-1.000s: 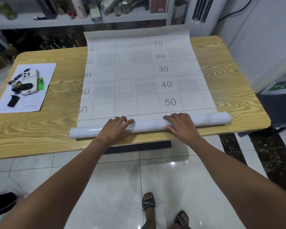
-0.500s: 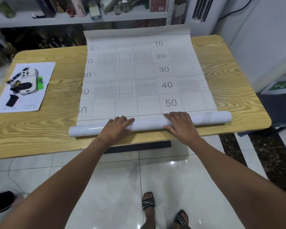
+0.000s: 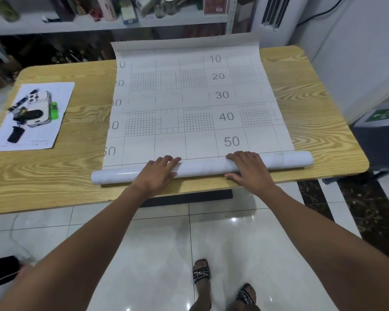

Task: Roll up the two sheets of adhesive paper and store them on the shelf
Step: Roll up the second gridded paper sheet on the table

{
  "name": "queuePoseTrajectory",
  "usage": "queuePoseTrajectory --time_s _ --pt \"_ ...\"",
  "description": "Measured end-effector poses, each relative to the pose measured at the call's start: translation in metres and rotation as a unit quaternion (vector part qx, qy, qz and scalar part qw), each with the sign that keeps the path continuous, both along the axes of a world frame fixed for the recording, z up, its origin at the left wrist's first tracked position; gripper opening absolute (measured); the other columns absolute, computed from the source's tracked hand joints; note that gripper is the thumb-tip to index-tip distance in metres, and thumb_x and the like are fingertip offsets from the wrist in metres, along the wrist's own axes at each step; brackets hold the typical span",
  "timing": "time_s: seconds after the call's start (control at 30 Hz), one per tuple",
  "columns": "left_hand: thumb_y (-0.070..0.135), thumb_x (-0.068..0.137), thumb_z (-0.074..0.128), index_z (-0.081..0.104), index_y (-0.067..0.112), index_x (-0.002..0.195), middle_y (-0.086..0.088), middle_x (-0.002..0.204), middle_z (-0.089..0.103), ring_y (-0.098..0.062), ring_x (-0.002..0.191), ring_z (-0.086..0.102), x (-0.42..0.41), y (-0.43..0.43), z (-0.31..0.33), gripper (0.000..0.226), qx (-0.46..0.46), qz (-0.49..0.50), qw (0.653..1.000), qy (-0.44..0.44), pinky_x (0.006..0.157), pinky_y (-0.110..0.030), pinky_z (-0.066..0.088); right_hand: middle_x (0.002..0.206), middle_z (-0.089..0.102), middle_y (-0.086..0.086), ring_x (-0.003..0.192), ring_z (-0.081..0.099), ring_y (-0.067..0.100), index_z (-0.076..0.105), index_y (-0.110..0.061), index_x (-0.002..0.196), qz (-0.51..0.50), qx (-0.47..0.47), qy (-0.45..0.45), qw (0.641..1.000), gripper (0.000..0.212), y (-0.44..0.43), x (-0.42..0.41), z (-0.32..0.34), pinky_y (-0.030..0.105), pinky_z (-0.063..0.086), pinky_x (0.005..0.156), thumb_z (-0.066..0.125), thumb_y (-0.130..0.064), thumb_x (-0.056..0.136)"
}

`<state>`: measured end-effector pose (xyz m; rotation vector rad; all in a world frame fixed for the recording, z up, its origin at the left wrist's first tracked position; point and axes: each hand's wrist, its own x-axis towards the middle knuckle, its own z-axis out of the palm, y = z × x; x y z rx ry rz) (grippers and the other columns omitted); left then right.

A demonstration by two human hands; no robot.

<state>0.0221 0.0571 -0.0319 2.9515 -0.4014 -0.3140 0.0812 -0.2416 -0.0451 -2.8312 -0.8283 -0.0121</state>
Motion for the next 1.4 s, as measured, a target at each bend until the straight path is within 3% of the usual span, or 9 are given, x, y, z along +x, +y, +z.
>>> queuePoseTrajectory --time_s 0.1,0.2,0.33,0.4,0.5,0.63,0.77,0.97,1.4 --pt "0.043 0.09 0.024 0.039 0.019 0.131 -0.008 0.121 0.051 -0.029 0.099 0.053 -0.004 -0.003 0.002 0.05 0.015 0.004 0.999 -0.032 0.081 -0.039 0.044 0.106 0.061 0.008 0.093 0.059 0.029 0.057 -0.011 0.116 0.001 0.02 -0.003 1.0 0.055 -0.001 0.001 -0.002 0.043 0.043 0.089 0.056 -0.052 0.079" --pt "0.036 0.082 0.057 0.045 0.02 0.121 -0.009 0.109 0.059 -0.031 0.087 0.06 -0.004 -0.008 0.003 0.044 0.042 0.0 0.997 -0.068 0.073 -0.04 0.049 0.106 0.062 0.009 0.092 0.059 0.031 0.057 -0.007 0.114 0.003 0.036 0.003 0.999 0.052 0.0 0.002 -0.002 0.044 0.042 0.088 0.072 -0.041 0.077" --pt "0.032 0.067 0.076 0.049 0.021 0.115 -0.008 0.101 0.062 -0.03 0.082 0.061 -0.004 -0.012 0.006 0.056 0.051 -0.009 0.996 -0.069 0.068 -0.039 0.05 0.103 0.06 0.008 0.088 0.058 0.03 0.057 -0.008 0.111 0.012 0.033 0.014 0.999 0.047 0.0 0.003 -0.001 0.042 0.041 0.087 0.067 -0.043 0.081" --pt "0.031 0.065 0.079 0.05 0.021 0.114 -0.007 0.099 0.063 -0.03 0.082 0.061 -0.003 -0.012 0.006 0.058 0.048 -0.007 0.997 -0.059 0.065 -0.038 0.05 0.106 0.059 0.008 0.089 0.056 0.029 0.057 -0.01 0.112 0.011 0.018 0.015 1.0 0.05 -0.001 0.003 0.0 0.041 0.042 0.087 0.053 -0.051 0.085" --pt "0.03 0.072 0.074 0.053 0.021 0.119 -0.007 0.108 0.059 -0.031 0.093 0.057 0.0 -0.011 0.005 0.052 0.018 0.005 0.999 -0.038 0.074 -0.04 0.046 0.109 0.059 0.008 0.092 0.053 0.03 0.059 -0.012 0.112 0.003 -0.011 0.007 1.0 0.058 0.0 0.002 0.002 0.041 0.043 0.084 0.034 -0.057 0.085" --pt "0.038 0.086 0.059 0.045 0.026 0.131 -0.001 0.124 0.05 -0.024 0.111 0.045 0.003 -0.008 0.002 0.049 -0.004 0.025 1.0 -0.019 0.087 -0.036 0.037 0.108 0.058 0.009 0.09 0.054 0.03 0.059 -0.013 0.112 0.0 -0.032 -0.006 0.999 0.056 0.0 0.002 0.005 0.041 0.045 0.079 0.033 -0.055 0.086" --pt "0.038 0.087 0.056 0.043 0.025 0.133 -0.001 0.124 0.05 -0.023 0.11 0.043 0.004 -0.006 0.003 0.049 -0.042 0.018 0.999 -0.005 0.085 -0.036 0.036 0.108 0.059 0.011 0.092 0.054 0.033 0.061 -0.012 0.112 0.001 -0.027 -0.031 0.999 0.042 -0.001 0.001 0.004 0.043 0.045 0.079 0.054 -0.045 0.088" --pt "0.038 0.09 0.052 0.037 0.023 0.136 0.0 0.126 0.049 -0.023 0.11 0.043 0.004 -0.007 0.002 0.051 -0.063 0.016 0.998 0.001 0.086 -0.036 0.035 0.109 0.058 0.01 0.091 0.053 0.031 0.058 -0.014 0.119 -0.016 -0.025 -0.021 0.999 0.059 -0.002 -0.002 0.008 0.042 0.043 0.083 0.033 -0.057 0.087" --pt "0.031 0.093 0.049 0.046 0.02 0.128 -0.001 0.12 0.046 -0.021 0.106 0.043 0.005 -0.006 0.005 0.038 -0.122 0.033 0.991 0.035 0.083 -0.032 0.036 0.112 0.057 0.009 0.096 0.053 0.029 0.056 -0.015 0.119 -0.018 -0.014 -0.03 0.999 0.061 -0.001 -0.008 0.008 0.041 0.043 0.087 0.036 -0.06 0.083"
